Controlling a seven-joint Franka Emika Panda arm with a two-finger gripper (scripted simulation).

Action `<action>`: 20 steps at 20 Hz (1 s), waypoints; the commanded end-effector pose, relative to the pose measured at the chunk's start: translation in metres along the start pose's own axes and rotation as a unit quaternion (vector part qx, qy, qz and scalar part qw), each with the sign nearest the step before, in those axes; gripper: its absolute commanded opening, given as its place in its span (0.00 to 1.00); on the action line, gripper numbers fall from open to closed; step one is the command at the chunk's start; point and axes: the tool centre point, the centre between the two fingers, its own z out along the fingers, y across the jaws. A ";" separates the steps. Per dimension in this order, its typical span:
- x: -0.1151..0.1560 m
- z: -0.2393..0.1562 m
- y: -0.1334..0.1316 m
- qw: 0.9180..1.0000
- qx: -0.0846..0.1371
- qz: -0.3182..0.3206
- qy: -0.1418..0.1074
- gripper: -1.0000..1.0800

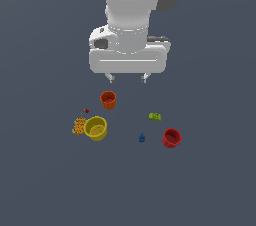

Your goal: Pick up a designated object from a clutter of objects.

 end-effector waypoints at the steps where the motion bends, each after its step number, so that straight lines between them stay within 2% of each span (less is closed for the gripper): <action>1: 0.000 0.000 0.000 1.000 0.000 0.000 0.000 0.96; 11: -0.003 0.011 -0.001 1.000 0.005 -0.018 -0.012 0.96; 20: 0.000 0.018 -0.003 1.000 0.005 -0.024 -0.013 0.96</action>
